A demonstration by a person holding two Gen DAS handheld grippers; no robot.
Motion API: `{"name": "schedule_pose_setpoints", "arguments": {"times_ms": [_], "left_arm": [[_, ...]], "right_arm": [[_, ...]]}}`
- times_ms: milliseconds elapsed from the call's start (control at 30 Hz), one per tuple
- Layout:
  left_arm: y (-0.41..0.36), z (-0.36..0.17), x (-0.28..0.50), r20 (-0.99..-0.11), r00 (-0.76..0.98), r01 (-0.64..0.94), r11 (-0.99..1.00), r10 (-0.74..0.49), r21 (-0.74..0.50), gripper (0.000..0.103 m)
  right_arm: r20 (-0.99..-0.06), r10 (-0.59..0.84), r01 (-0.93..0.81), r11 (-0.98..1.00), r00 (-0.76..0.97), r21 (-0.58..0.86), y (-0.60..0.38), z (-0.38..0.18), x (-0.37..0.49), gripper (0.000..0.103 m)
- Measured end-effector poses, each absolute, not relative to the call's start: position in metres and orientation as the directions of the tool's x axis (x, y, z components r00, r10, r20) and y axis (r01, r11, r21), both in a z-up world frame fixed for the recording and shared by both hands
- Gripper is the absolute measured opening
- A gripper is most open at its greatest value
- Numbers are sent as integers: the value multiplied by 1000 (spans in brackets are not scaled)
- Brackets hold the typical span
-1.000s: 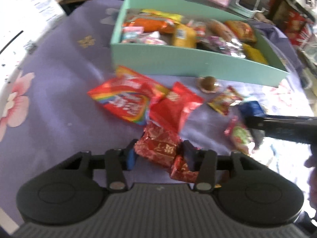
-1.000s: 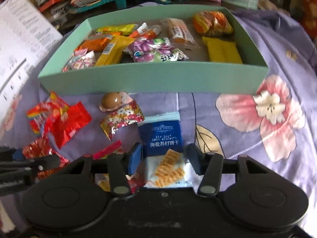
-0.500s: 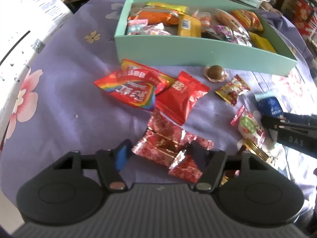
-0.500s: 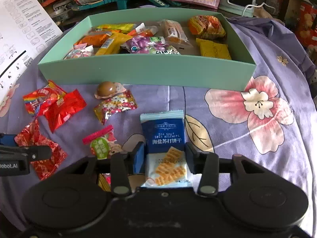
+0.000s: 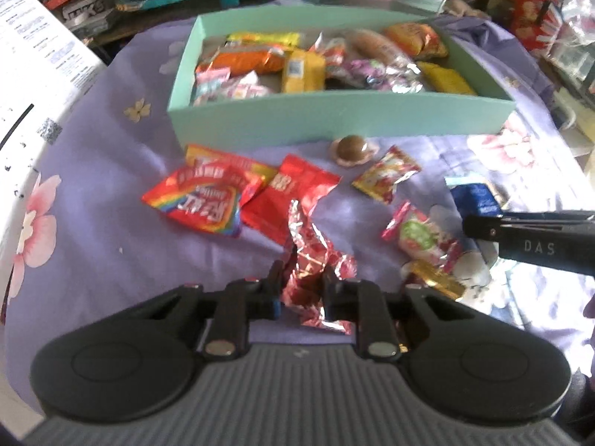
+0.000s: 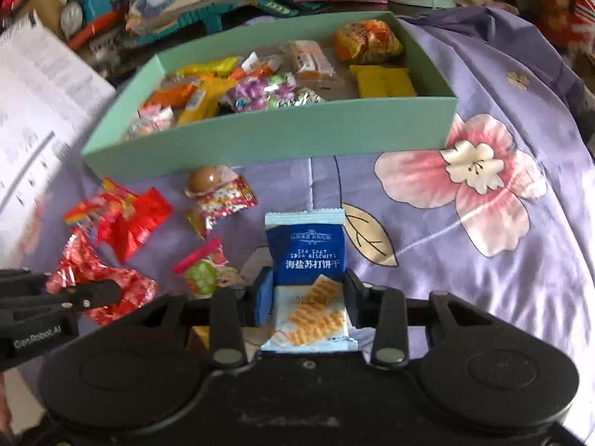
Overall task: Organize snacks
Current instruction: 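Carry both packets into the green box and open both tools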
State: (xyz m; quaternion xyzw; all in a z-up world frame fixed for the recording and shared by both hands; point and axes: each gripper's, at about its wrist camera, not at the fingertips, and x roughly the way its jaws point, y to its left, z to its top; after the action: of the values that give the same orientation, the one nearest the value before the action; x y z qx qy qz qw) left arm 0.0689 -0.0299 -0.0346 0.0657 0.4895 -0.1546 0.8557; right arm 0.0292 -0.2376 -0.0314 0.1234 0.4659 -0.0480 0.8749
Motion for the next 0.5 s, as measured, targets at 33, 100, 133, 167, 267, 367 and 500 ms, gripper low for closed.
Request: {"name": "schedule_pose_setpoints", "arguments": {"times_ms": [33,100,133,167,267,367,500], "left_arm": [[-27,-30,69,-855,473,326,944,-215,-57,18],[-21,-18,70,-841,484,319,944,-243,-89,18],[-18,-13,72,-833,490,315,943,-256,-105,18],[-15,-7,73,-826,495,312,943,-269,-120,18],[-9,10,79,-804,511,305,938,-305,-162,18],[-6,29,90,-773,545,315,934,-325,-171,18],[-14,54,116,-733,588,337,927,-343,-164,18]], "right_arm": [[-822,41,207,960,568,191,-241,-27,25,38],[-807,55,224,948,587,228,-248,-17,18,38],[-798,58,230,943,599,241,-252,-11,15,38],[-791,59,233,940,608,249,-255,-6,13,38],[-767,60,237,933,639,270,-263,11,10,38],[-742,67,233,927,667,293,-272,29,18,38],[-710,64,239,917,701,319,-283,50,38,38]]}}
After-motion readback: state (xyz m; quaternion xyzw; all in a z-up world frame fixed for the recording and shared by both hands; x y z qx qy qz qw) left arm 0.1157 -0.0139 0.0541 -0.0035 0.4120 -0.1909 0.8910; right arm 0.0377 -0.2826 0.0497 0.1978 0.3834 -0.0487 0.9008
